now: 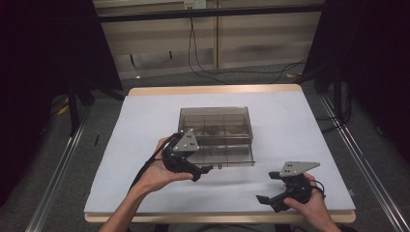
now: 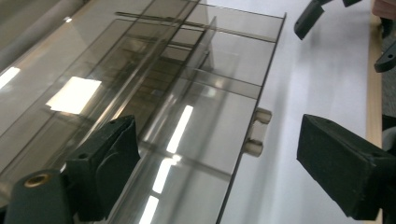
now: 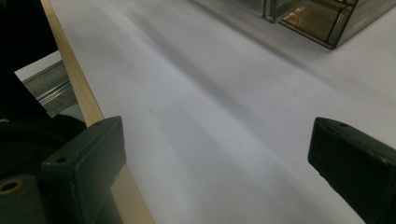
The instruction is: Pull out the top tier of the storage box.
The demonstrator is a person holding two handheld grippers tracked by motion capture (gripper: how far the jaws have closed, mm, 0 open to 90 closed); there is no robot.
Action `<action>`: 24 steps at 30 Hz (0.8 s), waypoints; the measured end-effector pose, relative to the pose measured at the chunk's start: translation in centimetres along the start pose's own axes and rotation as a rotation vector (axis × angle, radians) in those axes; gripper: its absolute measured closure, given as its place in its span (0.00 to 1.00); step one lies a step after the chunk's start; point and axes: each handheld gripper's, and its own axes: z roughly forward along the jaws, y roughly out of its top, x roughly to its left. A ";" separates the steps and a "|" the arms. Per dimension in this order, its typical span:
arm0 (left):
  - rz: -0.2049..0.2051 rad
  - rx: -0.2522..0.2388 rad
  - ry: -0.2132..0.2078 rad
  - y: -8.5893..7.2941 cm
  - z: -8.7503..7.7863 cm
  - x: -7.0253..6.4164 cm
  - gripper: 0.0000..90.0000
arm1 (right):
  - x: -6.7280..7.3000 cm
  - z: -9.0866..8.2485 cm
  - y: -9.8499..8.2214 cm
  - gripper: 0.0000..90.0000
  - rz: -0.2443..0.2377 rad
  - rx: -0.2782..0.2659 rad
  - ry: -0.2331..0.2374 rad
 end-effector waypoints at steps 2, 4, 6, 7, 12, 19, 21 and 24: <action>-0.017 -0.010 0.023 -0.3 -0.4 0.1 0.12 | 0.0 0.0 0.0 0.05 0.001 0.001 0.000; -0.032 -0.019 0.037 -0.5 -0.8 0.3 0.11 | 0.0 0.0 0.0 0.05 0.000 0.001 0.000; -0.052 -0.030 0.047 -0.7 -1.2 0.4 0.09 | 0.0 0.0 0.0 0.05 0.000 0.002 0.000; -0.047 -0.030 0.060 -0.9 -1.4 0.4 0.07 | 0.0 0.0 0.0 0.05 0.000 0.001 -0.001; -0.088 -0.055 0.094 -2.1 -2.3 0.4 0.05 | 0.0 -0.1 0.0 0.05 0.002 -0.001 -0.002; -0.135 -0.068 0.158 -3.7 -3.6 0.1 0.04 | 0.0 -0.1 0.0 0.05 0.004 0.000 -0.001; -0.139 -0.056 0.171 -4.3 -3.9 0.0 0.04 | 0.0 -0.1 0.0 0.05 0.003 -0.002 0.000; -0.154 -0.057 0.181 -5.2 -4.4 -0.3 0.04 | 0.0 -0.1 0.0 0.05 0.003 0.001 -0.002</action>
